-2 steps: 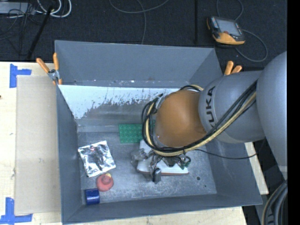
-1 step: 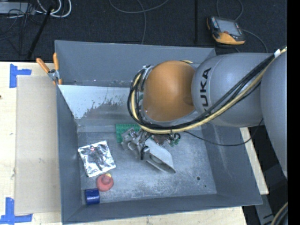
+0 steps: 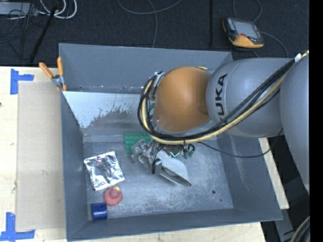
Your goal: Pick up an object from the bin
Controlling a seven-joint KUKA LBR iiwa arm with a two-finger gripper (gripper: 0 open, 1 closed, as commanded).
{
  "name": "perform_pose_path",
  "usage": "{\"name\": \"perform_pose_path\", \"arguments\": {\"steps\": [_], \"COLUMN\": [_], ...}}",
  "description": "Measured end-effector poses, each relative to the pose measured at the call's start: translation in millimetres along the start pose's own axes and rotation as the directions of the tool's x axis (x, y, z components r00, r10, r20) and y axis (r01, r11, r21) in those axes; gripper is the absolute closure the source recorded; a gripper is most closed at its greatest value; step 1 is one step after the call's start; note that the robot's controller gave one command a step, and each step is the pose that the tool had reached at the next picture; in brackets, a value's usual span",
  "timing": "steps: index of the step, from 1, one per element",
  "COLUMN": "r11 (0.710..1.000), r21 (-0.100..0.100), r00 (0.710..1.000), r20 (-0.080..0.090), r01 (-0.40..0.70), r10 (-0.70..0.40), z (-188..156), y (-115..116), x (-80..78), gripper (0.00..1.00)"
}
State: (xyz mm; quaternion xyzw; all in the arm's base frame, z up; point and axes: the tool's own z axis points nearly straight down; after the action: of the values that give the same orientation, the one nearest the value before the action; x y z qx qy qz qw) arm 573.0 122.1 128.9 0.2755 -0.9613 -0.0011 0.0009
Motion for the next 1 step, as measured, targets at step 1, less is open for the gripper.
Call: {"name": "perform_pose_path", "arguments": {"steps": [1], "r11": [0.87], "r21": [-0.004], "r00": [0.87], "r20": [-0.014], "r01": [-0.494], "r10": [0.494], "z": [45.1], "y": [-85.1], "x": [-3.2], "gripper": [0.0]}}
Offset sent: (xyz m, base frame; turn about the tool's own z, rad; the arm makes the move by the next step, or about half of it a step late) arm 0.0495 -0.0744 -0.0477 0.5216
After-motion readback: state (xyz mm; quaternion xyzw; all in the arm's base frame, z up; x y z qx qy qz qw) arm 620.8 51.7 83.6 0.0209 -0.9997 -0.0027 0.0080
